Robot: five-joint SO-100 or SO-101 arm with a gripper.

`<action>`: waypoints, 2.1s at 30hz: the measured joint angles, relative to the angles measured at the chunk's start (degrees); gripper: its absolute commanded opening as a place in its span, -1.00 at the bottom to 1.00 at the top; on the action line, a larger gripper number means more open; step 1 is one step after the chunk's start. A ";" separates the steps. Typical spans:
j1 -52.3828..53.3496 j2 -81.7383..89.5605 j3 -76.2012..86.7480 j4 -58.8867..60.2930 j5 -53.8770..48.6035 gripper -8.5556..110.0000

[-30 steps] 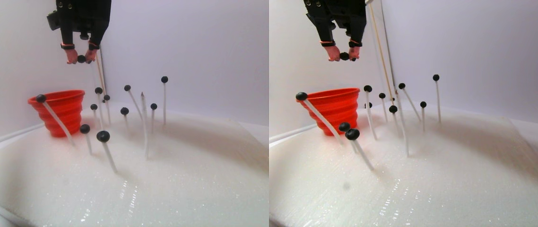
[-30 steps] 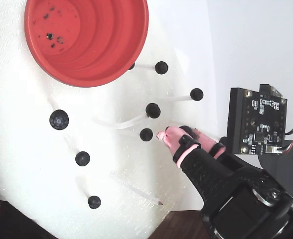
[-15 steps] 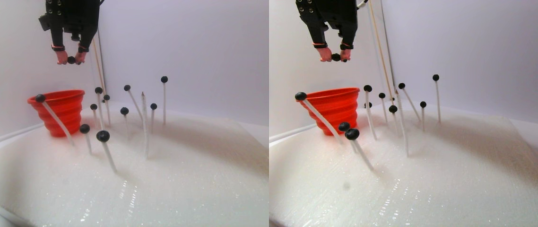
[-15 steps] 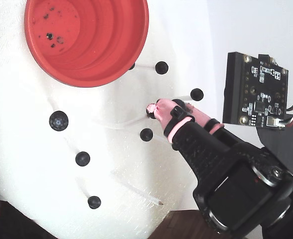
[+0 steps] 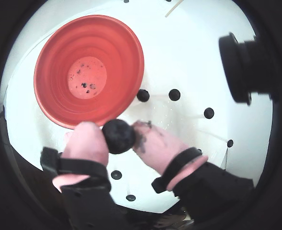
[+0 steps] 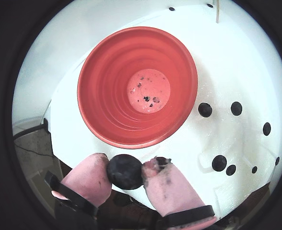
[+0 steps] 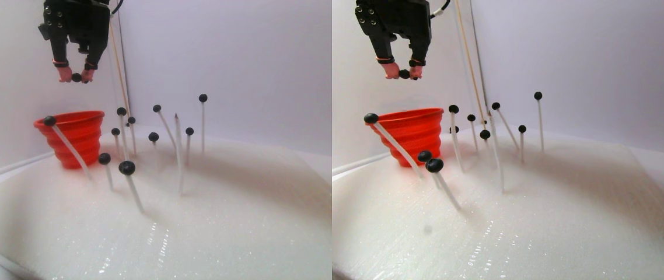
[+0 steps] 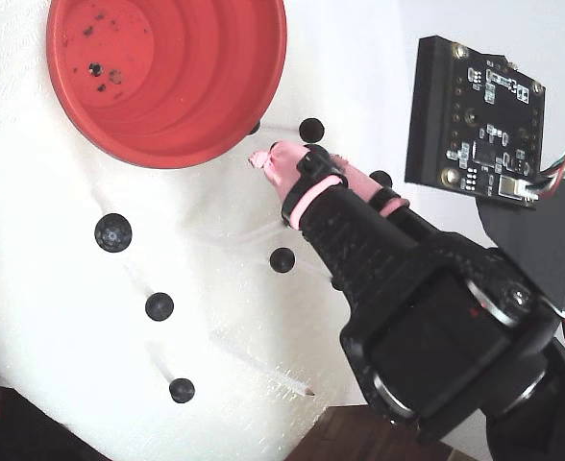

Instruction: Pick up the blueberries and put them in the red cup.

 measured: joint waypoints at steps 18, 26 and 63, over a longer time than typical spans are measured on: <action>-2.11 -7.38 -4.13 -5.45 2.55 -0.57; -2.11 -8.09 -4.13 -7.38 2.55 -0.56; 4.04 1.67 -3.08 5.98 -2.02 -0.58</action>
